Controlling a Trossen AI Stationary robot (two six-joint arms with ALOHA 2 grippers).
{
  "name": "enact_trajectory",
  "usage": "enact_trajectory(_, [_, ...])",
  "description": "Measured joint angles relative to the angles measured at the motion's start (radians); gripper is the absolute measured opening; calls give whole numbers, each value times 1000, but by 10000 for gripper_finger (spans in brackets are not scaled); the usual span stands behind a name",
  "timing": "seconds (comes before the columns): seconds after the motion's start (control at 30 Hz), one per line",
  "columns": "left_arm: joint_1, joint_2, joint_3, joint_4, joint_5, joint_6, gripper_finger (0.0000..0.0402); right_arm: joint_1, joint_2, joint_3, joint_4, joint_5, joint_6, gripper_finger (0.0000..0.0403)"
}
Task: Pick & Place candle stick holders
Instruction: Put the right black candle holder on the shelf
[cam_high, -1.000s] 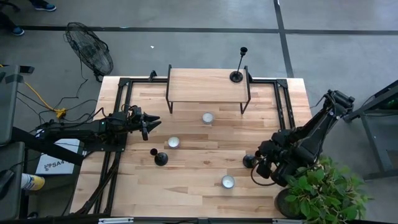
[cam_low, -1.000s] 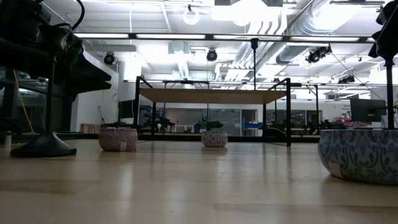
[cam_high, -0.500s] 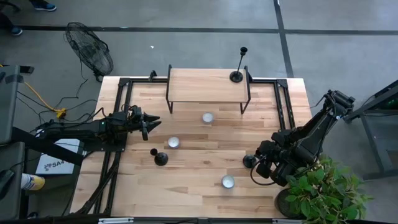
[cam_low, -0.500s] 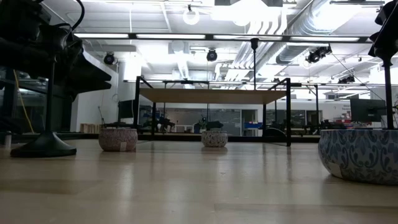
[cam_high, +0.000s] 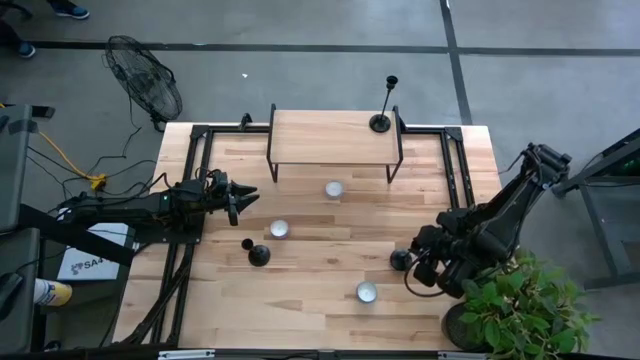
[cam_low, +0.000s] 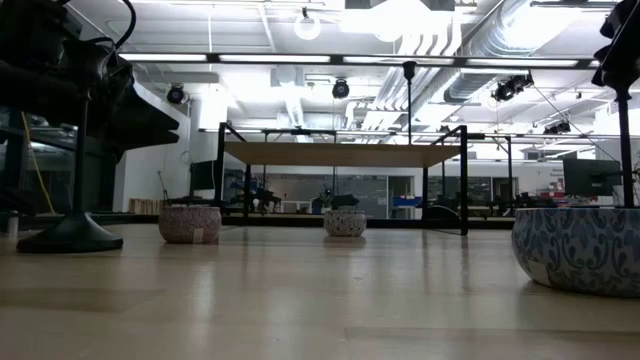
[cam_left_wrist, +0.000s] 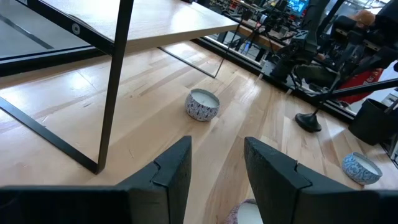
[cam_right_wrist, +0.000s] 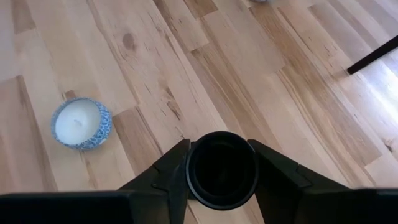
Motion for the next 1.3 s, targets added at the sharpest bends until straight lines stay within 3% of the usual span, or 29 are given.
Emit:
enact_trajectory(0.33, [0, 0, 0, 0, 0, 0, 145, -95, -87, 0, 67, -10, -171, 141])
enact_trajectory(0.83, [0, 0, 0, 0, 0, 0, 145, -485, -187, 5, 369, -259, -714, 140])
enact_trajectory(1.03, [0, 0, 0, 0, 0, 0, 145, -616, -184, 117, 370, -327, -876, 140])
enact_trajectory(1.3, [0, 0, 0, 0, 0, 0, 145, -787, -178, 340, 334, -331, -1091, 140])
